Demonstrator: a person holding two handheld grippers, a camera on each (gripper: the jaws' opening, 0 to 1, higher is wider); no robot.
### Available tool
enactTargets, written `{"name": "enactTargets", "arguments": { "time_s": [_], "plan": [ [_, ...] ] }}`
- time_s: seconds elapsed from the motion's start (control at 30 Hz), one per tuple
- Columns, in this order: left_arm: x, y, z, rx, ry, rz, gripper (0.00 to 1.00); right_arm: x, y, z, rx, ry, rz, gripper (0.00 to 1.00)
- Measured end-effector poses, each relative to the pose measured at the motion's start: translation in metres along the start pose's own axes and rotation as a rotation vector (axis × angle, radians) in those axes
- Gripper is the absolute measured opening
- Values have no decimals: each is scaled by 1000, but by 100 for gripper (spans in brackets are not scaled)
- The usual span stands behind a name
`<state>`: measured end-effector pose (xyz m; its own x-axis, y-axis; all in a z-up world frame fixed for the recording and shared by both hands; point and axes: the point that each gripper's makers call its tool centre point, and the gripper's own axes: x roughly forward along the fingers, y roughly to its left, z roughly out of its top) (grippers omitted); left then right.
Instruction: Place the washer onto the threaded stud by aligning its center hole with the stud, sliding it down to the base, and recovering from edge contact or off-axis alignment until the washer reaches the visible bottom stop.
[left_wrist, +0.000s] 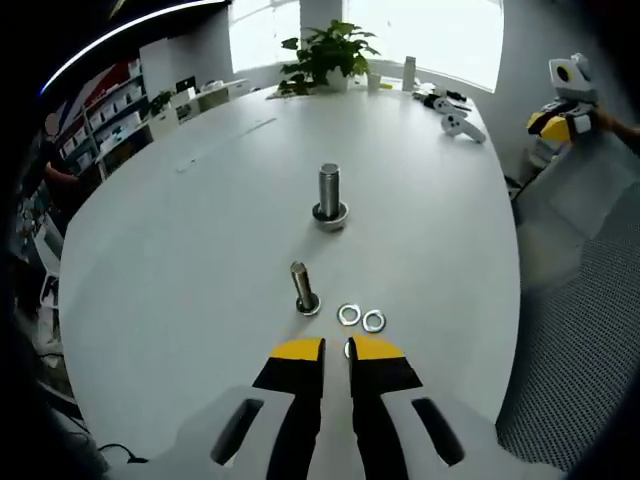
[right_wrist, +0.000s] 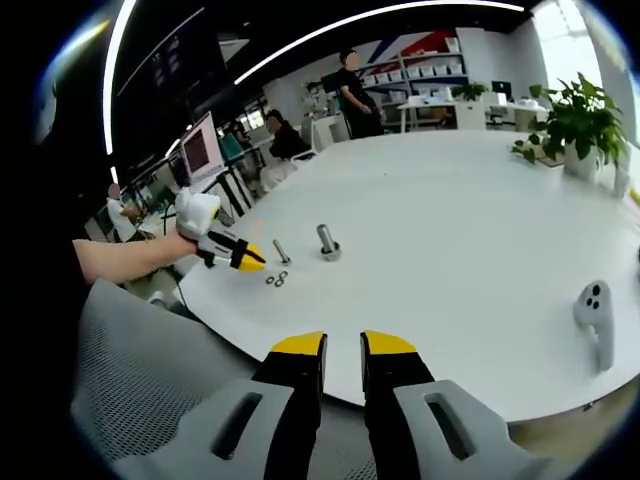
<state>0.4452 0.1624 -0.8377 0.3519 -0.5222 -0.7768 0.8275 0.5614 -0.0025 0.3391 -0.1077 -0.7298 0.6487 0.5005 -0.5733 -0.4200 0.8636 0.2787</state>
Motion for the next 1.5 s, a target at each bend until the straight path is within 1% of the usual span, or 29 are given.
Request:
{"name": "enactTargets", "arguments": {
  "time_s": [0.17, 0.4, 0.5, 0.77, 0.8, 0.87, 0.97, 1.07, 1.1, 1.27, 1.37, 1.5],
  "plan": [
    [8, -4, -9, 32, 41, -18, 7, 0, -1, 0, 3, -2, 0, 16],
    [15, -5, -15, 44, 69, -31, 7, 0, -1, 0, 6, -2, 0, 16],
    [16, -5, -16, 40, 74, -33, 7, 0, -1, 0, 7, -4, 0, 16],
    [19, -3, -14, 61, 84, -32, 7, 0, -1, 0, 11, -5, -2, 16],
    [19, -3, -15, 90, 89, -27, 7, 0, -1, 1, 11, -6, -3, 16],
    [19, -4, -14, 107, 93, -23, 6, 0, -1, 1, 13, -6, -4, 16],
    [19, -4, -14, 121, 96, -23, 6, 0, -2, 1, 13, -7, -5, 16],
    [19, -3, -16, 129, 99, -20, 1, 0, -1, 0, 13, -7, -4, 16],
    [20, -3, -15, 134, 99, -21, 1, 0, -1, 0, 13, -7, -4, 16],
    [19, -3, -16, 134, 111, -4, 0, 0, -1, 1, 15, -9, -5, 16],
    [18, -3, -17, 153, 124, 4, 0, 0, -1, 1, 15, -8, -5, 16],
    [14, 0, -19, 142, 124, 7, 0, 0, -1, 1, 15, -9, -4, 16]
  ]
}}
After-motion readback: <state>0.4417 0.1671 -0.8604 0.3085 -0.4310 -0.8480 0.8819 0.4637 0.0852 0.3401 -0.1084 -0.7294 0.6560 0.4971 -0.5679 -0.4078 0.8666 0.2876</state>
